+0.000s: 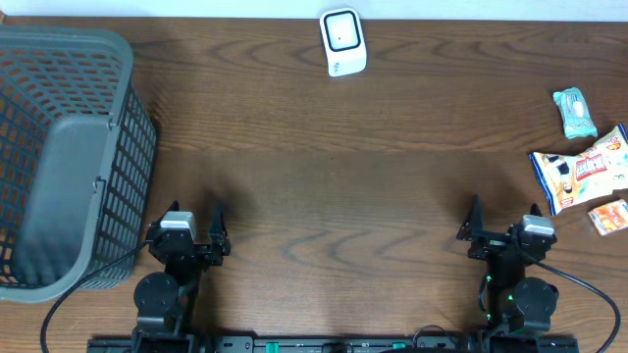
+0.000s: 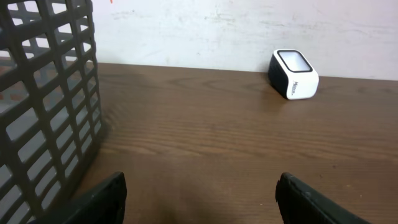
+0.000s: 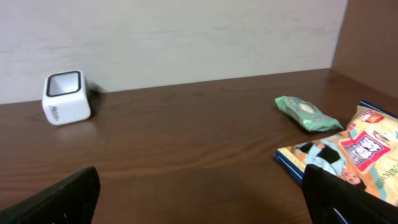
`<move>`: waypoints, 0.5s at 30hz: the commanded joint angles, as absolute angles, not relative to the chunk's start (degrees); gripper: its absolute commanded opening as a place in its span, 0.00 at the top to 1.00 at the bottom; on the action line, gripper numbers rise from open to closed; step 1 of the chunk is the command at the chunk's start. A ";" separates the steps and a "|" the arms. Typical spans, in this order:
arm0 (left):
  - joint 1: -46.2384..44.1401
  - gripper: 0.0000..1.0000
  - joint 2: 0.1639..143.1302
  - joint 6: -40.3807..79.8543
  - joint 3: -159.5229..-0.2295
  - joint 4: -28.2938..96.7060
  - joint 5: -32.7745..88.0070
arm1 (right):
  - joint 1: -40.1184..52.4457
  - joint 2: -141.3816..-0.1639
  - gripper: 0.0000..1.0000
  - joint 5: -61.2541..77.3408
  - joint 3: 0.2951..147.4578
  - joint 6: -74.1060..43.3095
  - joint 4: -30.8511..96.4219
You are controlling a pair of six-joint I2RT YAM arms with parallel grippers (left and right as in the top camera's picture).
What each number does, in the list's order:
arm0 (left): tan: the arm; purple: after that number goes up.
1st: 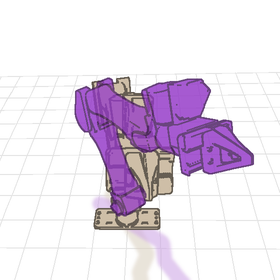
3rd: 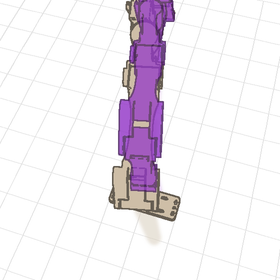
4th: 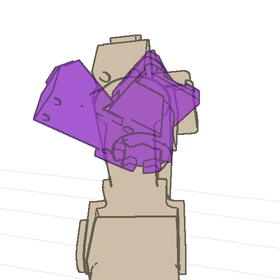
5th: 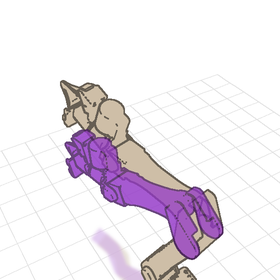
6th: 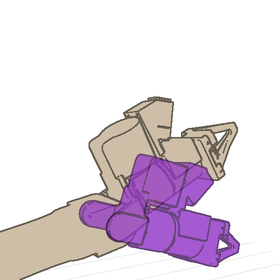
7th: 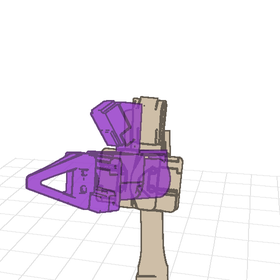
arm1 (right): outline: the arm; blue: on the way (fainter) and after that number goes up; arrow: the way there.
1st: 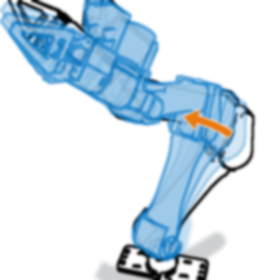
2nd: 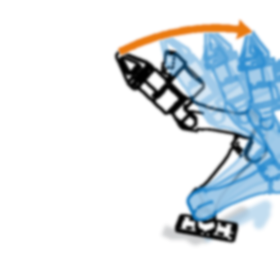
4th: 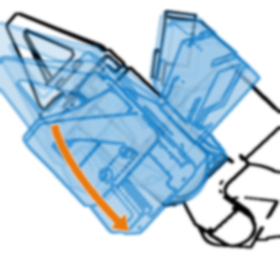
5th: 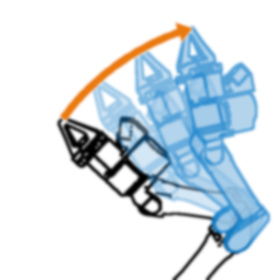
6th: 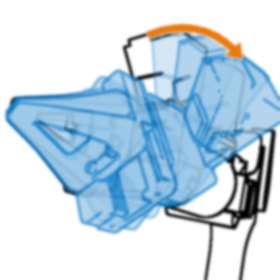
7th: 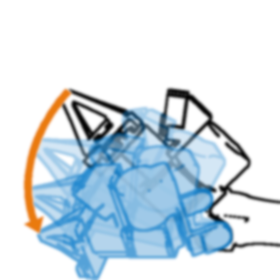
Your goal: Scan the item barcode
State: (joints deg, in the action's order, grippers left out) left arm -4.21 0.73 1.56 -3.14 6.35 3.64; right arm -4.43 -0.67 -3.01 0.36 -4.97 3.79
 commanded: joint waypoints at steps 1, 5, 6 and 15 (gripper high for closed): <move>-3.92 0.23 0.23 2.26 -2.02 7.70 2.96 | -1.72 -0.34 0.01 -3.09 0.30 -5.08 4.01; -3.92 0.23 0.23 2.26 -2.02 7.70 2.96 | -0.71 -0.34 0.01 -3.09 0.30 -5.08 4.01; -3.92 0.23 0.23 2.26 -2.02 7.70 2.96 | -0.71 -0.34 0.01 -3.09 0.30 -5.08 4.01; -3.92 0.23 0.23 2.26 -2.02 7.70 2.96 | -0.71 -0.34 0.01 -3.09 0.30 -5.08 4.01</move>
